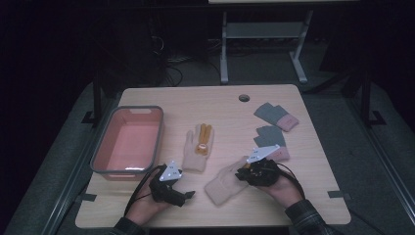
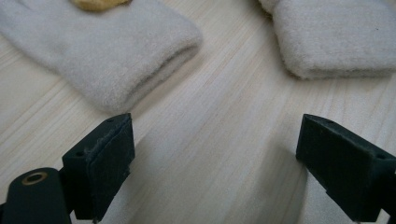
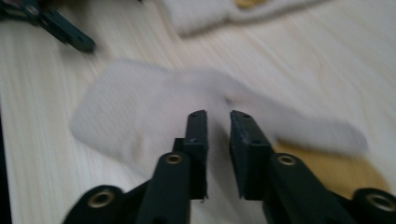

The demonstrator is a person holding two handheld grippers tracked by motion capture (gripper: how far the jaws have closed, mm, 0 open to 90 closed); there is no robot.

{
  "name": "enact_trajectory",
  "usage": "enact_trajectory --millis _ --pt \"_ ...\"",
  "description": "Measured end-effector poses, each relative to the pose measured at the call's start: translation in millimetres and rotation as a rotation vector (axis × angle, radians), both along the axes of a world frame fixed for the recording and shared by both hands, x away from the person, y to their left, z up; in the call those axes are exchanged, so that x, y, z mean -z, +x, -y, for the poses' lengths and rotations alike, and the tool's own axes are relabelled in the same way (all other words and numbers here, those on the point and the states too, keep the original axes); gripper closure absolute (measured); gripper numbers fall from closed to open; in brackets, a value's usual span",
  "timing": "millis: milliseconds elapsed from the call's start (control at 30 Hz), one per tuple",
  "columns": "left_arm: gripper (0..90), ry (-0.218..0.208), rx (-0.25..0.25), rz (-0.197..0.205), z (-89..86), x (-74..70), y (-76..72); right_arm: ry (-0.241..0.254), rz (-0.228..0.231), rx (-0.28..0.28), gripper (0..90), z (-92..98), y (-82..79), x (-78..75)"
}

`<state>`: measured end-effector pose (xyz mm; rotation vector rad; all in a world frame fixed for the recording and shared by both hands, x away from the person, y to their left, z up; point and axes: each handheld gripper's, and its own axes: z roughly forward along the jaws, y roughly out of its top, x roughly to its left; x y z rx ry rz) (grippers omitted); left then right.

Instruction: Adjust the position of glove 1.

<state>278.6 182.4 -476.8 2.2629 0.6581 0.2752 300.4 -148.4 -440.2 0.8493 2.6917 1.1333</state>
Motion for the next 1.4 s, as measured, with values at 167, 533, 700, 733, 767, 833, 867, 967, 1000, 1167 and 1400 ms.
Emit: enact_trajectory --millis 167,533,700,733,767,833,867,967,1000,1167,1400 --pt "10.8 0.0 0.0 0.0 0.0 0.0 0.0 -0.067 -0.06 0.017 87.4 11.8 5.9 18.2" --pt "10.8 0.0 -0.005 0.0 0.5 0.0 -0.7 -0.1 0.033 0.04 88.6 7.0 24.0 21.8" --pt "10.8 -0.001 -0.013 -0.001 0.8 -0.1 -1.4 -0.021 0.009 0.066 75.2 20.6 23.2 14.4" --pt "10.8 -0.001 -0.015 0.0 0.8 0.0 -1.6 -0.005 0.006 0.081 71.3 24.8 21.9 12.3" --pt "10.8 -0.001 -0.015 0.0 0.8 0.0 -1.6 0.008 0.007 0.086 65.9 28.0 21.4 11.6" --pt "10.8 -0.002 -0.018 0.0 1.1 0.0 -1.8 0.008 -0.002 0.109 56.0 35.8 20.0 11.1" --pt "10.8 0.0 -0.024 -0.002 1.7 -0.2 -2.0 -0.001 -0.005 0.12 50.4 40.7 19.0 11.2" --pt "10.9 0.01 -0.041 -0.013 4.2 -1.6 -1.7 -0.018 0.005 0.145 39.2 49.7 15.7 11.3" --pt "10.9 0.011 -0.047 -0.019 4.9 -2.2 -1.7 -0.01 0.019 0.162 37.5 54.2 12.9 11.6" --pt "12.5 0.006 -0.066 -0.057 6.8 -6.1 0.3 -0.035 0.052 0.214 28.7 72.4 3.1 15.9" --pt "15.1 -0.022 -0.098 -0.065 13.2 -17.0 3.8 -0.045 0.064 0.263 25.3 97.1 -7.5 24.8"
